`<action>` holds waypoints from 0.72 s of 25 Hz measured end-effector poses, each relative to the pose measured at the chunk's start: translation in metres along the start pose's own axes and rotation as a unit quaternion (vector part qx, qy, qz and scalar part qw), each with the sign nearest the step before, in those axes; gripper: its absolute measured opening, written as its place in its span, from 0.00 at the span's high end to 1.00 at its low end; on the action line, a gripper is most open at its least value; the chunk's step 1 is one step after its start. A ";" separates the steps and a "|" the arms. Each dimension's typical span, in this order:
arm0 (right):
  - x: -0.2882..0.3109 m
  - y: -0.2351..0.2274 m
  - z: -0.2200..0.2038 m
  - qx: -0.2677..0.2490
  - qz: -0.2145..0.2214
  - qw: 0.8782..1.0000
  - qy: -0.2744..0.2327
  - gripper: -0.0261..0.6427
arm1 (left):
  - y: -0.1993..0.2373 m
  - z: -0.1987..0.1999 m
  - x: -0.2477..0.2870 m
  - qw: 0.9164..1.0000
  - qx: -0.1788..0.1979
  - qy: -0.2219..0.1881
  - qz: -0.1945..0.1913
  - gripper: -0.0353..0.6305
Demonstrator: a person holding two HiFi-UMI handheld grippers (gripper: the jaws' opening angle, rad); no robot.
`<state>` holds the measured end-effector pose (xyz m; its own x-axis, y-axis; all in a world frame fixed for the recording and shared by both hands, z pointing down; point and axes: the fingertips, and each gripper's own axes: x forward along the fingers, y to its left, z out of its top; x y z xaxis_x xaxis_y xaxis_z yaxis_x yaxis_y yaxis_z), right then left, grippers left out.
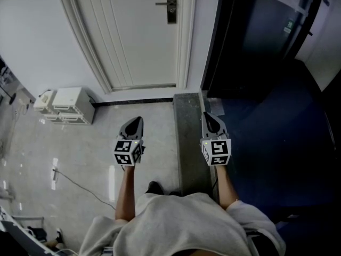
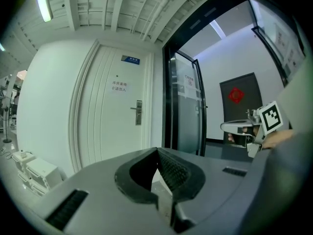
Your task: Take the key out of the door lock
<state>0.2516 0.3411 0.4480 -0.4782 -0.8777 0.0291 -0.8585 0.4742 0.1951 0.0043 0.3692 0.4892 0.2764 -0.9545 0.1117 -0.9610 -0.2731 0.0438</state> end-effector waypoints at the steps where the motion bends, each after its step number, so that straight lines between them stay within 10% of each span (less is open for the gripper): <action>1: 0.003 -0.002 -0.001 0.000 0.001 1.000 0.001 0.93 | 0.000 0.000 0.004 1.000 0.000 0.001 -0.001 0.92; 18: 0.154 -0.007 -0.012 -0.010 -0.006 1.000 0.016 0.93 | 0.093 -0.005 0.125 1.000 -0.005 0.012 -0.020 0.92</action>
<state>0.1862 0.2016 0.4625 -0.4610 -0.8855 0.0585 -0.8603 0.4622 0.2150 -0.0501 0.2251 0.5121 0.3155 -0.9394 0.1342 -0.9488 -0.3102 0.0590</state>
